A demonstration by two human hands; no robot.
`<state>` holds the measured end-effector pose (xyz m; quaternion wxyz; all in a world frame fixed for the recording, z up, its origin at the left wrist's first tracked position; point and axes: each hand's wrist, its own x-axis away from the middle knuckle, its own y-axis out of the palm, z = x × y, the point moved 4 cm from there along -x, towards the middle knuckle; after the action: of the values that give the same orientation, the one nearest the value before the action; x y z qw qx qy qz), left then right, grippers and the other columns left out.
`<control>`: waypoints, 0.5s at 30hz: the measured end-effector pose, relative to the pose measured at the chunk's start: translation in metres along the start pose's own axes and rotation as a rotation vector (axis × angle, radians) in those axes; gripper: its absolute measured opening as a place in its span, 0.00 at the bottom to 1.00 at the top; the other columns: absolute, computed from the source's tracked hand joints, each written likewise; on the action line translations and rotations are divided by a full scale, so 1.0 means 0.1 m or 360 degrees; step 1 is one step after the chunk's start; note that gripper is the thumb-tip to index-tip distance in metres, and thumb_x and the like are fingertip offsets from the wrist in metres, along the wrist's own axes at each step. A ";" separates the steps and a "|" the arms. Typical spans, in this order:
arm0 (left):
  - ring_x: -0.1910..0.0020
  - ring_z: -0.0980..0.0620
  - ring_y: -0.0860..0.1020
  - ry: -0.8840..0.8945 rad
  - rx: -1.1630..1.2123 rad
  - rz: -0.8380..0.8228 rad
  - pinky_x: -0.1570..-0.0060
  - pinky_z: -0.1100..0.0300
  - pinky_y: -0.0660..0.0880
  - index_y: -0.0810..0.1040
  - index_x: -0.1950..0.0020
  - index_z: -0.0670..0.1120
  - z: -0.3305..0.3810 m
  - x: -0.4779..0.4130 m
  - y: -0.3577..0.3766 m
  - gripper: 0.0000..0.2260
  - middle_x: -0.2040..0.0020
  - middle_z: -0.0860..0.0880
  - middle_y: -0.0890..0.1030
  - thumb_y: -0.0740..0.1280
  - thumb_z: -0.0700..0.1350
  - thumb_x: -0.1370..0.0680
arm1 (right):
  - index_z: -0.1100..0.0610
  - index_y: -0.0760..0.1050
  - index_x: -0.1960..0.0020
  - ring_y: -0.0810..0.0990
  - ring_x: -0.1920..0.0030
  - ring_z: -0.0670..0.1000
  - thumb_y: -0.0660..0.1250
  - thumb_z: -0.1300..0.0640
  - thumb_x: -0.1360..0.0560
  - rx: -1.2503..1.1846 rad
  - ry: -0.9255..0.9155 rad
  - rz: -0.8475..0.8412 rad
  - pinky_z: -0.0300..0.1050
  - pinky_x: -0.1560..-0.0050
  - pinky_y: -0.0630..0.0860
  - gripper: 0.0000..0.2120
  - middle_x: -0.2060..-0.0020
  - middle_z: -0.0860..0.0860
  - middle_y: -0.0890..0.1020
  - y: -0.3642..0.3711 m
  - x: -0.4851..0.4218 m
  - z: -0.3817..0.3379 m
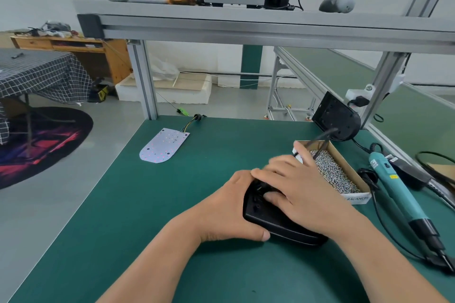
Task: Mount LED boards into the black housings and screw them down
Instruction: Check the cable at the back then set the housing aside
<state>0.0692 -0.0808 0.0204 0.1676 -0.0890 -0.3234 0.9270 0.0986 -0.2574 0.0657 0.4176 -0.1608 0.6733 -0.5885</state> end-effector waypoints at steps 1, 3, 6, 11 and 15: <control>0.37 0.65 0.73 -0.0003 0.0053 0.0009 0.42 0.69 0.75 0.66 0.31 0.66 -0.01 0.00 -0.01 0.39 0.37 0.67 0.69 0.82 0.56 0.36 | 0.50 0.78 0.30 0.79 0.38 0.52 0.71 0.52 0.22 -0.0047 0.0033 -0.0014 0.59 0.21 0.55 0.20 0.46 0.45 0.83 0.01 0.01 0.03; 0.29 0.69 0.69 -0.0045 0.0190 0.0054 0.29 0.62 0.72 0.61 0.21 0.63 -0.05 -0.01 -0.02 0.48 0.28 0.67 0.67 0.82 0.58 0.36 | 0.50 0.80 0.36 0.79 0.47 0.50 0.70 0.53 0.23 -0.0258 0.0156 0.0023 0.50 0.30 0.63 0.16 0.52 0.43 0.83 -0.01 0.01 0.09; 0.23 0.70 0.64 -0.0080 0.0451 0.0163 0.22 0.60 0.64 0.56 0.16 0.61 -0.05 -0.01 -0.06 0.56 0.21 0.59 0.66 0.84 0.58 0.37 | 0.45 0.81 0.40 0.76 0.45 0.41 0.73 0.54 0.22 -0.0690 0.0479 0.0079 0.43 0.41 0.70 0.12 0.50 0.34 0.82 -0.03 0.04 0.22; 0.24 0.68 0.68 -0.0129 0.0692 0.0249 0.23 0.62 0.65 0.62 0.16 0.52 -0.05 -0.03 -0.10 0.55 0.19 0.55 0.68 0.84 0.58 0.39 | 0.48 0.83 0.35 0.78 0.42 0.35 0.74 0.59 0.21 -0.0881 0.0599 0.0180 0.28 0.41 0.68 0.16 0.44 0.39 0.84 -0.03 0.05 0.23; 0.23 0.63 0.68 -0.0118 0.0797 0.0233 0.21 0.54 0.66 0.68 0.18 0.48 -0.03 -0.03 -0.14 0.52 0.17 0.53 0.65 0.82 0.60 0.39 | 0.47 0.83 0.34 0.79 0.42 0.34 0.73 0.59 0.20 -0.1009 0.0672 0.0222 0.29 0.39 0.70 0.16 0.44 0.37 0.85 0.01 0.05 0.23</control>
<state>0.0766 -0.0699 0.0274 0.1049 -0.0340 -0.0824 0.9905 0.1132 -0.2760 0.0638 0.2385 -0.1111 0.9023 -0.3415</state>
